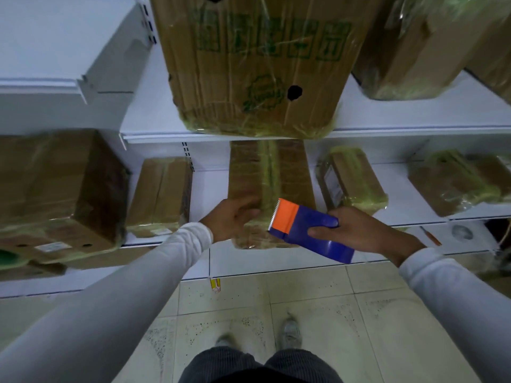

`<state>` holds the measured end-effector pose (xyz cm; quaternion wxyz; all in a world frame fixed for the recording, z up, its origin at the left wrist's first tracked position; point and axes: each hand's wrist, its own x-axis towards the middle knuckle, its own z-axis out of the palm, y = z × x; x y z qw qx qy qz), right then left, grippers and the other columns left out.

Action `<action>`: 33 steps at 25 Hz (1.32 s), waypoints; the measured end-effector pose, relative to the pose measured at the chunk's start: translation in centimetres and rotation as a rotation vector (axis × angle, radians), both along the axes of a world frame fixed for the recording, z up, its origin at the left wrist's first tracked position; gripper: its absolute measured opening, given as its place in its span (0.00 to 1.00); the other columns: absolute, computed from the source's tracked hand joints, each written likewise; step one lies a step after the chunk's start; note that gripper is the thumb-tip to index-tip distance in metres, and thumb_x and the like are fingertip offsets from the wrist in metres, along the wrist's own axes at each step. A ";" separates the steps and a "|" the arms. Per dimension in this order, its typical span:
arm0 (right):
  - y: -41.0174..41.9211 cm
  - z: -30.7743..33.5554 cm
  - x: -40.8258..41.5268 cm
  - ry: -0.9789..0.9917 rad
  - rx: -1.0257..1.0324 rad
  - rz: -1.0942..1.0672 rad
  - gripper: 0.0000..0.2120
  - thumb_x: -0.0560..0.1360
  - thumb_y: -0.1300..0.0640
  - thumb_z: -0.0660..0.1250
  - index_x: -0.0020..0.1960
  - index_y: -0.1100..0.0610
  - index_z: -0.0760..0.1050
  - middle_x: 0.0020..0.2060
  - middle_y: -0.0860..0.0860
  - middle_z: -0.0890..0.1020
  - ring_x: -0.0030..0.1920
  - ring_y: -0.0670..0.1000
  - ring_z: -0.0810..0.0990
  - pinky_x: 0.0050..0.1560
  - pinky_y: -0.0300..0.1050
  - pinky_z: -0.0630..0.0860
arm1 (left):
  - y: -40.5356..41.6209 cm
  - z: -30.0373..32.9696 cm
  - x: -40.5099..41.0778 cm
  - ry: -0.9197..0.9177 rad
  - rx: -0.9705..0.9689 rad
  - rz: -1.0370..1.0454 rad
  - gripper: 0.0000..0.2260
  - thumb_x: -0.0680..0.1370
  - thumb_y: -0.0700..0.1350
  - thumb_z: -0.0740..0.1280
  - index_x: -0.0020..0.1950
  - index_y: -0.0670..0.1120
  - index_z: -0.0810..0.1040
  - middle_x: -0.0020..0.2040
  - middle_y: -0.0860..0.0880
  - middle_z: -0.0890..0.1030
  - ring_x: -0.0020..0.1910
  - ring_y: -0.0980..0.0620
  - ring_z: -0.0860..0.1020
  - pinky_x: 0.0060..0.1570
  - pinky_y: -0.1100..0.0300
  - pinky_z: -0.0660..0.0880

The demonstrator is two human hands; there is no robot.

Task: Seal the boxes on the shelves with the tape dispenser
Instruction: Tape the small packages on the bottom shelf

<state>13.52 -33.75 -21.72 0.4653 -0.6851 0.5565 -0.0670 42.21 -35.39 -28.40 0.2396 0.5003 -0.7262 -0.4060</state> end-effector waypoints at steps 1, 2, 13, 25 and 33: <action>-0.6 0.3 0.7 -0.011 -0.011 0.048 0.16 0.68 0.38 0.71 0.37 0.51 0.79 0.30 0.49 0.84 0.31 0.47 0.82 0.31 0.34 0.72 | 0.3 0.3 0.2 0.035 0.031 -0.006 0.13 0.80 0.45 0.62 0.65 0.48 0.75 0.62 0.52 0.77 0.61 0.51 0.76 0.62 0.60 0.70; -1.1 0.6 1.4 -0.015 -0.021 0.105 0.18 0.67 0.36 0.69 0.38 0.50 0.79 0.32 0.49 0.84 0.32 0.47 0.82 0.33 0.35 0.73 | 0.5 0.6 0.2 0.075 0.056 -0.007 0.12 0.81 0.43 0.61 0.64 0.48 0.75 0.62 0.53 0.78 0.61 0.52 0.76 0.63 0.60 0.70; -4.0 0.5 6.5 -0.081 0.013 0.386 0.10 0.75 0.45 0.70 0.36 0.33 0.78 0.32 0.35 0.82 0.32 0.35 0.80 0.30 0.25 0.69 | 1.9 1.9 2.7 0.173 0.125 0.177 0.14 0.79 0.34 0.61 0.40 0.51 0.76 0.33 0.60 0.79 0.35 0.63 0.76 0.42 0.63 0.74; -4.8 0.8 1.8 0.107 0.133 0.339 0.16 0.71 0.39 0.68 0.39 0.52 0.83 0.30 0.55 0.82 0.31 0.48 0.79 0.36 0.39 0.69 | 1.7 -2.8 6.2 0.115 0.246 0.356 0.08 0.78 0.33 0.63 0.45 0.43 0.78 0.34 0.51 0.79 0.33 0.60 0.77 0.37 0.70 0.74; -6.1 0.1 3.0 0.194 0.113 0.358 0.26 0.68 0.34 0.66 0.48 0.57 0.82 0.40 0.58 0.85 0.42 0.58 0.83 0.46 0.55 0.77 | 0.9 -4.2 4.3 -0.043 0.218 0.400 0.04 0.78 0.41 0.65 0.47 0.45 0.79 0.41 0.48 0.81 0.44 0.46 0.80 0.53 0.51 0.78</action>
